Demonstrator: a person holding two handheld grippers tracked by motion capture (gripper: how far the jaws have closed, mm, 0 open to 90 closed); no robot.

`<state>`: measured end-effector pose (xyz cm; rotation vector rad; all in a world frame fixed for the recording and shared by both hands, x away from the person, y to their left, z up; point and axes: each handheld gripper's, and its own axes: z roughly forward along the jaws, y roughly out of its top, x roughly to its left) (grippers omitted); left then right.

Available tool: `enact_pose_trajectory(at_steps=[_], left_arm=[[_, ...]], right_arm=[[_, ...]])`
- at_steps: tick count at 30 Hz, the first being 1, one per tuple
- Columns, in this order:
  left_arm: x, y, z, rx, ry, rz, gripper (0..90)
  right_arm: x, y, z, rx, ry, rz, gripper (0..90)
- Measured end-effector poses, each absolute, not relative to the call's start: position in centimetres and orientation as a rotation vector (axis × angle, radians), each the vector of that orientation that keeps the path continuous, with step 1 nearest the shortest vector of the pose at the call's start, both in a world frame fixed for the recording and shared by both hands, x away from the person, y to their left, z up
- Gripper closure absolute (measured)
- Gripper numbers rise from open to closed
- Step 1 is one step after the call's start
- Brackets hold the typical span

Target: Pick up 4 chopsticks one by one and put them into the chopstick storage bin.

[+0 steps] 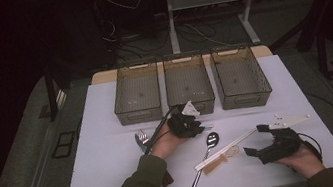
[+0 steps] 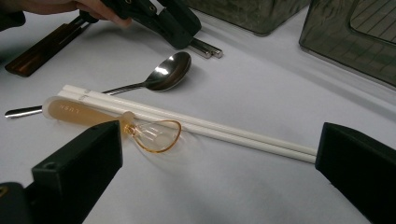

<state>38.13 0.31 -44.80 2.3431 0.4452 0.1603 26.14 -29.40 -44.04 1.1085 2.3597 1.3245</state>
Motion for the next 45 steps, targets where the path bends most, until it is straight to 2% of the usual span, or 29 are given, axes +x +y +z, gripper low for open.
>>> enact_pose_trajectory(at_steps=[19, 23, 28, 33, 39, 45], left_arm=[[39.1, -1.8, -44.9, 2.319, 0.496, 0.168, 73.5], [39.2, -1.2, -44.5, 2.289, 0.514, 0.156, 69.7], [38.9, 1.5, -42.4, 2.263, 0.533, 0.158, 66.1], [37.9, 5.3, -41.3, 2.248, 0.572, 0.185, 72.4], [36.7, 9.4, -42.1, 2.285, 0.624, 0.222, 74.5], [36.6, 10.9, -42.9, 2.320, 0.642, 0.208, 75.3]], right_arm=[[26.1, -29.4, -44.0, 1.107, 2.361, 1.328, 0.8], [26.1, -29.4, -44.0, 1.108, 2.361, 1.330, 0.8], [26.1, -29.5, -44.0, 1.107, 2.360, 1.331, 0.8], [26.1, -29.4, -44.0, 1.108, 2.363, 1.324, 0.9], [26.2, -29.2, -44.1, 1.109, 2.370, 1.314, 0.8], [26.2, -29.2, -44.1, 1.111, 2.369, 1.313, 0.8]])
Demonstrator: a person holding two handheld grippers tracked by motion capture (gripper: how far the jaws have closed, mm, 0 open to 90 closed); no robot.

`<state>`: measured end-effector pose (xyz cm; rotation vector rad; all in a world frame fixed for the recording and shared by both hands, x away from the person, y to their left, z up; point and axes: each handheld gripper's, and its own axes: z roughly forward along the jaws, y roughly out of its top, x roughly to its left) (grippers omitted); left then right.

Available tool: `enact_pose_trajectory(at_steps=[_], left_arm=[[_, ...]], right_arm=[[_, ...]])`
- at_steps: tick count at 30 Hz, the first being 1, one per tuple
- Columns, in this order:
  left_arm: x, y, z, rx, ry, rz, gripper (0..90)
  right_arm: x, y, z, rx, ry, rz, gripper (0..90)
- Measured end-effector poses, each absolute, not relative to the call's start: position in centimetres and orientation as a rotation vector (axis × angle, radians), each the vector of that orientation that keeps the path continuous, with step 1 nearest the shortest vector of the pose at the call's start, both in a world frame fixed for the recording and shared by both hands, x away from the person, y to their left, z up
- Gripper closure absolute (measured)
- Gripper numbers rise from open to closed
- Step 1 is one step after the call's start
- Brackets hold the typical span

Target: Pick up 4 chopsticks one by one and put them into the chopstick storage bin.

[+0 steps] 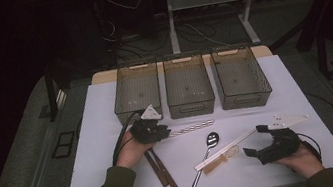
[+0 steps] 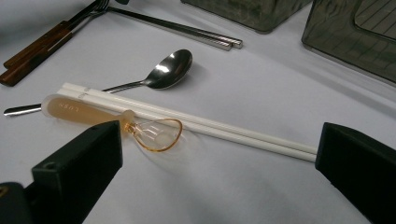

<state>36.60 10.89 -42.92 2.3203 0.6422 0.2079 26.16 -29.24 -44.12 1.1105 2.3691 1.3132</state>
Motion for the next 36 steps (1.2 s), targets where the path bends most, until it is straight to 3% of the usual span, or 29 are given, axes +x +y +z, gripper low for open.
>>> enact_pose_trajectory(at_steps=[36], left_arm=[[37.4, 9.6, -44.3, 2.371, 0.529, 0.151, 79.7]], right_arm=[[26.2, -29.2, -44.1, 1.108, 2.372, 1.314, 0.8]])
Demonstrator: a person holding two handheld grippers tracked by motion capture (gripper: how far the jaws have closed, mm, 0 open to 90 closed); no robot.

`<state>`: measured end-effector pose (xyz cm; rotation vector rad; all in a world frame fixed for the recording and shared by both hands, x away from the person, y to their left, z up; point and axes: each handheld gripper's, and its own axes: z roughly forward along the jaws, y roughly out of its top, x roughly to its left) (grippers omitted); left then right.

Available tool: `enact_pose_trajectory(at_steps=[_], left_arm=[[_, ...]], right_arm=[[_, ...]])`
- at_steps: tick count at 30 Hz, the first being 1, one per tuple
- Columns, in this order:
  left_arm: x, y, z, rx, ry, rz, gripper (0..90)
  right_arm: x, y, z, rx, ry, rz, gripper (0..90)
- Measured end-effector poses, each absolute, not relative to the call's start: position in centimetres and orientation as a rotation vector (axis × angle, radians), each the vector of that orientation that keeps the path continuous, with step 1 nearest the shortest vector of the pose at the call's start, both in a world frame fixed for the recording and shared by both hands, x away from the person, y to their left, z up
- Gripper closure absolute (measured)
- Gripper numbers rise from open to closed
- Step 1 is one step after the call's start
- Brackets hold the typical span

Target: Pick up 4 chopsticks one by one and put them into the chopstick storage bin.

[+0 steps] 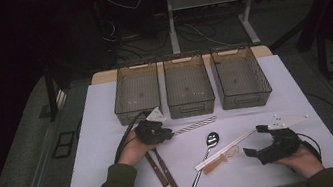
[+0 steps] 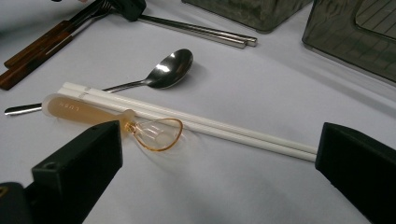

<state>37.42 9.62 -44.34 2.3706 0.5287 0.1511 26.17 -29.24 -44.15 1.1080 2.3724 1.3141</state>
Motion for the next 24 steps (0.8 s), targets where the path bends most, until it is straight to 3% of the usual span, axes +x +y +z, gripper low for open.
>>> enact_pose_trajectory(at_steps=[14, 24], left_arm=[[37.0, 9.9, -43.1, 2.303, 0.561, 0.162, 77.1], [36.8, 12.5, -43.1, 2.309, 0.697, 0.198, 86.3]], right_arm=[[26.2, -29.3, -44.1, 1.108, 2.369, 1.316, 0.8], [26.2, -29.3, -44.1, 1.103, 2.368, 1.315, 0.9]])
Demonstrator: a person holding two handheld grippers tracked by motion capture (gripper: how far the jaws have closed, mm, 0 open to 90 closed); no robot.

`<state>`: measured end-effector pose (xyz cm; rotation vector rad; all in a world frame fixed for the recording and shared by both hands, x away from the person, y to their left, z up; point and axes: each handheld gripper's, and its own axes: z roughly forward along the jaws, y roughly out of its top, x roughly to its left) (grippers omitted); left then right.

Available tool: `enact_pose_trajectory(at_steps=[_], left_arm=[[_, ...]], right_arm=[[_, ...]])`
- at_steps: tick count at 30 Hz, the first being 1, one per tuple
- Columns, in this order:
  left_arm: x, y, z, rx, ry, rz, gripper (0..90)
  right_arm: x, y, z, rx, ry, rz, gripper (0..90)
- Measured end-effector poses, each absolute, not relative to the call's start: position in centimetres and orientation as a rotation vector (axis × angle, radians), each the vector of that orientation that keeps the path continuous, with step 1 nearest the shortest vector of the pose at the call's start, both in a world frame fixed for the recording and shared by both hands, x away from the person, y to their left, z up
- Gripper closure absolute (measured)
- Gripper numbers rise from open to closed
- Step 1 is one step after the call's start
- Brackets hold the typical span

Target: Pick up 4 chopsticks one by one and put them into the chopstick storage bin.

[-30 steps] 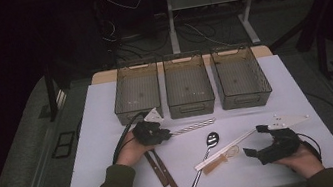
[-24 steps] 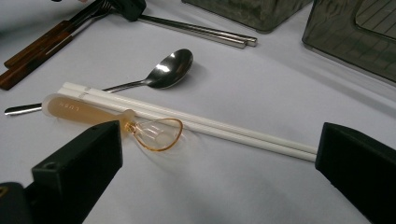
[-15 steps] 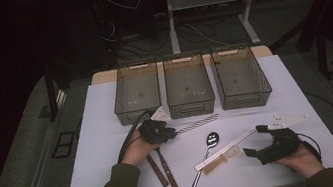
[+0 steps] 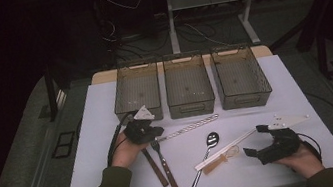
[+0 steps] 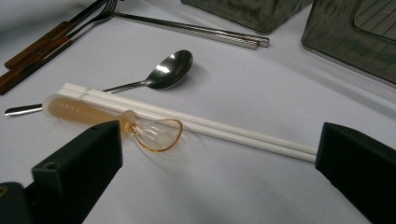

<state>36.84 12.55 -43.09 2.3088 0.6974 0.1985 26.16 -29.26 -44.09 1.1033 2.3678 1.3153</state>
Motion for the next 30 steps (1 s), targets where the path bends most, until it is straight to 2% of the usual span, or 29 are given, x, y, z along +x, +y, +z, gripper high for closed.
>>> enact_pose_trajectory(at_steps=[23, 30], left_arm=[[36.1, 15.5, -43.6, 2.349, 0.794, 0.233, 87.6], [35.9, 15.8, -43.1, 2.306, 0.778, 0.244, 84.1]], right_arm=[[26.2, -29.3, -44.1, 1.107, 2.369, 1.316, 0.8], [26.3, -29.2, -44.1, 1.101, 2.371, 1.317, 0.8]])
